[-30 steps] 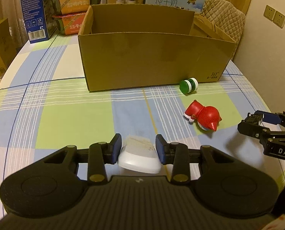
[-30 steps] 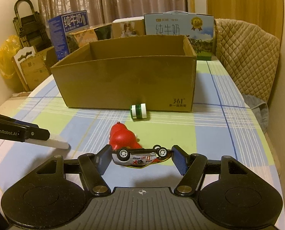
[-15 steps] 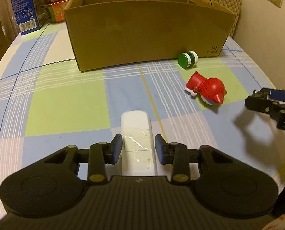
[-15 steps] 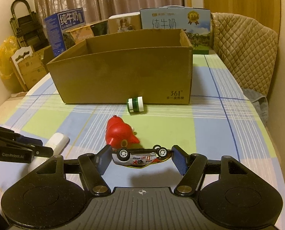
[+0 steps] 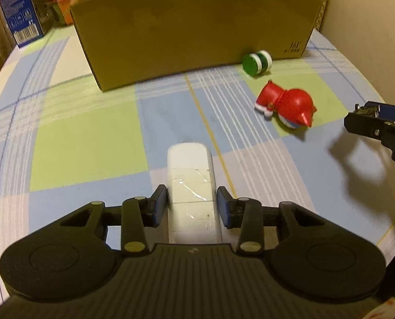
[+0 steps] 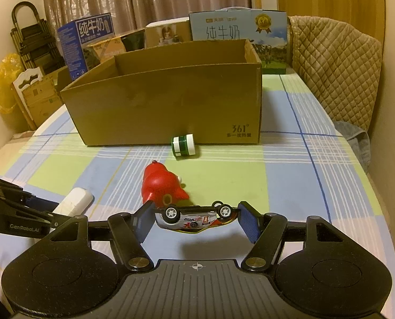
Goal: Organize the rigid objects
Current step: 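Lift the toy car with the right tool while the left tool lifts the white stick toward the box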
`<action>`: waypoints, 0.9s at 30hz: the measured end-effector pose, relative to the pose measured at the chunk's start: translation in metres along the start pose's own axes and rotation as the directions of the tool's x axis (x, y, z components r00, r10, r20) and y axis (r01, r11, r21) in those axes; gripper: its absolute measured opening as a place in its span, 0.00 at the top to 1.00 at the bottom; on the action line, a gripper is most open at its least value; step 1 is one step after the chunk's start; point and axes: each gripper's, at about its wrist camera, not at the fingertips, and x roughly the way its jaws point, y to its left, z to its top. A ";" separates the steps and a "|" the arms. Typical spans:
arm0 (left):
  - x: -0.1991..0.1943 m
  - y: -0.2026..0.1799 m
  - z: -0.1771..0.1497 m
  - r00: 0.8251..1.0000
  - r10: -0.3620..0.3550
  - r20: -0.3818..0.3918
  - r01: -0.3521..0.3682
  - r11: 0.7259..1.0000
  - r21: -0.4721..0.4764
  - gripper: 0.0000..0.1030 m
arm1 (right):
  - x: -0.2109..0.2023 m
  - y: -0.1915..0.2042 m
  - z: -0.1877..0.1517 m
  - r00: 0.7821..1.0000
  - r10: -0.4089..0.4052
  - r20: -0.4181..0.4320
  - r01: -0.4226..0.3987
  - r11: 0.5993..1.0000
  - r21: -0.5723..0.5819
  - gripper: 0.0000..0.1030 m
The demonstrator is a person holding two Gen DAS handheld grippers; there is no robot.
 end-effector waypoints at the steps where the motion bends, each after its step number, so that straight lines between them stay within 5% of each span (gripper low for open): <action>1: -0.003 0.000 0.001 1.000 0.001 0.008 -0.001 1.000 -0.003 0.66 | -0.001 0.000 0.001 1.000 -0.001 0.003 0.001 1.000 0.000 0.38; 27: -0.087 0.005 0.051 0.977 -0.043 0.210 0.054 0.997 -0.047 0.66 | -0.036 0.031 0.055 0.996 0.013 0.086 -0.008 0.998 -0.058 0.38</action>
